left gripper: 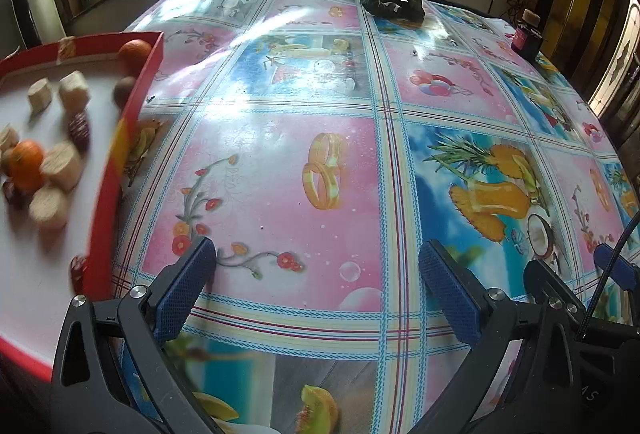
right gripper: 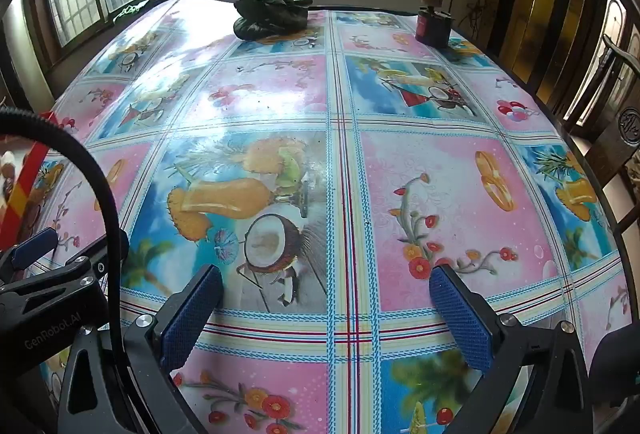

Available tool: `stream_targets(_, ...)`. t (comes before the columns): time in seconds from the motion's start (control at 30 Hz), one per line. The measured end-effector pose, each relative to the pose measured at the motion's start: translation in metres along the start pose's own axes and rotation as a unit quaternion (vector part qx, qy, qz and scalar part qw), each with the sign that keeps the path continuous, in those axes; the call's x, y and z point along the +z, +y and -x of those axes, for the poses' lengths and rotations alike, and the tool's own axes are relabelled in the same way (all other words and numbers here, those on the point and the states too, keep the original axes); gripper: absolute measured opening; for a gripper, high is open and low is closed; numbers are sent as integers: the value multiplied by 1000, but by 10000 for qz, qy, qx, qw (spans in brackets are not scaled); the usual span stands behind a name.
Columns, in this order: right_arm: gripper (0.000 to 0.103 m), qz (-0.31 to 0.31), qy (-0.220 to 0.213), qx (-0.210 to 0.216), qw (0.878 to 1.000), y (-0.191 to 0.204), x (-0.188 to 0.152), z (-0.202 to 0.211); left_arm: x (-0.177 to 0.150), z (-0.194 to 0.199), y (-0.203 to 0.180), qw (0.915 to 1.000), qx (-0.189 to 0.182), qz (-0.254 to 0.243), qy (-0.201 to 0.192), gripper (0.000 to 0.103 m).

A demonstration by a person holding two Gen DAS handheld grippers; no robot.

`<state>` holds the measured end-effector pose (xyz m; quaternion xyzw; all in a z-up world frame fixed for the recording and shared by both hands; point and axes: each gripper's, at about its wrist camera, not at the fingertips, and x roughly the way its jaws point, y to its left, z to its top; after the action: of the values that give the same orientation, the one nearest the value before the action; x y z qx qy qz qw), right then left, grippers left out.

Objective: Organize fruits

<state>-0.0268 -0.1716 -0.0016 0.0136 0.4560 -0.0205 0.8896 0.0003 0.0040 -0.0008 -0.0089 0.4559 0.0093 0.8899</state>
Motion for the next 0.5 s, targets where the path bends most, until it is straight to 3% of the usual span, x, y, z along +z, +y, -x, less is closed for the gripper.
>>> stream_targets(0.5,103,2,5,-3,10000,0,0,0,0,0,0,10000,1,5,1,103)
